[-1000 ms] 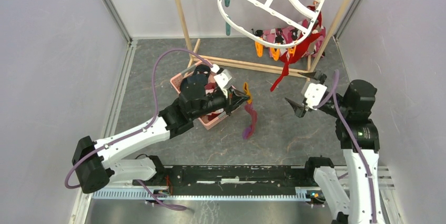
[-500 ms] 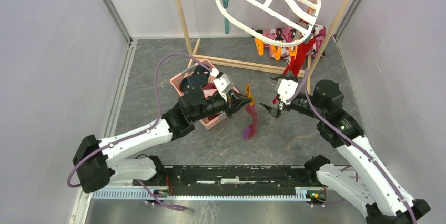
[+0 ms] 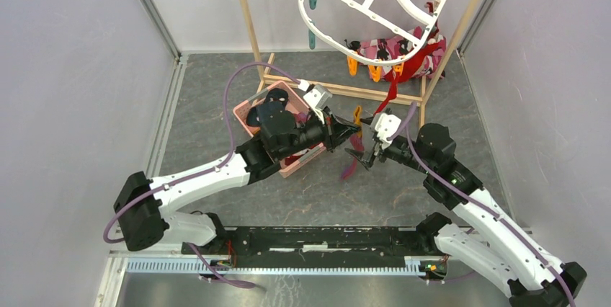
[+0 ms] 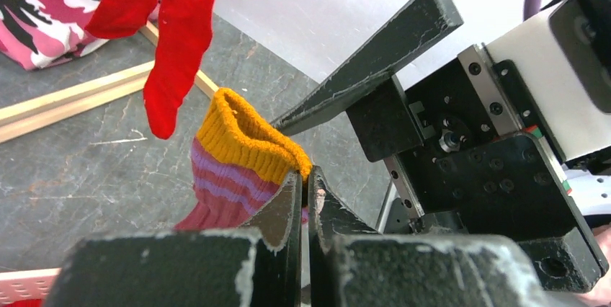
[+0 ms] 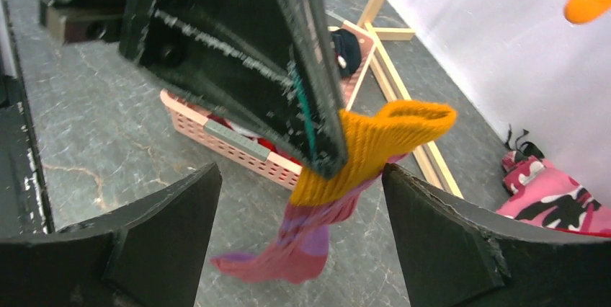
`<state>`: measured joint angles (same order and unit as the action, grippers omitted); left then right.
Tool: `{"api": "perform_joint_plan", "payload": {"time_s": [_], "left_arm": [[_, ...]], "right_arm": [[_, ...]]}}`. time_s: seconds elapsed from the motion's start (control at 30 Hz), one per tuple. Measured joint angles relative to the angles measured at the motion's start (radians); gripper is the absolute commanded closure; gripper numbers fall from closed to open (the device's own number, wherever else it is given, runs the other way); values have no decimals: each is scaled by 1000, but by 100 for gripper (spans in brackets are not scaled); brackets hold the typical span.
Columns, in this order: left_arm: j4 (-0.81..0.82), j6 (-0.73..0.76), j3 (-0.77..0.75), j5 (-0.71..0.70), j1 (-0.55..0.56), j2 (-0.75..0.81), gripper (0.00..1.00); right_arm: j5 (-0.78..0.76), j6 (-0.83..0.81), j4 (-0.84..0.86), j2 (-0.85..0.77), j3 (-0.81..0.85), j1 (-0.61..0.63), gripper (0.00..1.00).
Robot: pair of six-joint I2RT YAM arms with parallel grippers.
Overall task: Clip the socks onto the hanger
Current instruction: Open the clamp at the hanger.
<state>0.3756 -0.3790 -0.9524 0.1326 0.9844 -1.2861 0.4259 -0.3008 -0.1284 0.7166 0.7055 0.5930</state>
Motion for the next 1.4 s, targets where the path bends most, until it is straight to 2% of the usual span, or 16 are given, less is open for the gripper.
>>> {"api": "perform_joint_plan", "payload": {"time_s": [0.03,0.1,0.17,0.47,0.63,0.77,0.8,0.87,1.03,1.1,1.2,1.3,1.4], "left_arm": [[0,-14,-1,-10,6,-6,98],[-1,-27,-2,-27,12,-15,98],[-2,-42,-2,-40,14,-22,98],[-38,-50,-35,-86,17,-30,98],[-43,-51,-43,-101,18,-30,98],[-45,-52,-47,-106,18,-30,95],[-45,-52,-48,-107,18,-30,92],[-50,-65,-50,-108,18,-30,82],[-91,-91,-55,-109,14,-16,47],[-123,-97,-55,-105,1,10,37],[-160,-98,-50,-83,-36,82,32],[-164,-114,-50,-27,-121,158,31],[-162,-163,-70,27,-192,170,31]], "right_arm": [[-17,11,15,6,0,5,19],[-39,27,37,13,0,6,35],[-55,43,56,22,0,8,45],[-97,57,68,41,0,13,49],[-99,39,67,48,1,14,77],[-106,27,67,67,16,14,91],[-107,25,67,71,18,14,99],[-110,24,67,74,20,14,100],[-108,23,62,72,20,4,100],[-94,22,59,65,20,-8,100],[-67,7,60,41,19,-35,100],[-45,-29,61,5,14,-53,100],[-38,-72,61,-20,10,-62,100]]}}
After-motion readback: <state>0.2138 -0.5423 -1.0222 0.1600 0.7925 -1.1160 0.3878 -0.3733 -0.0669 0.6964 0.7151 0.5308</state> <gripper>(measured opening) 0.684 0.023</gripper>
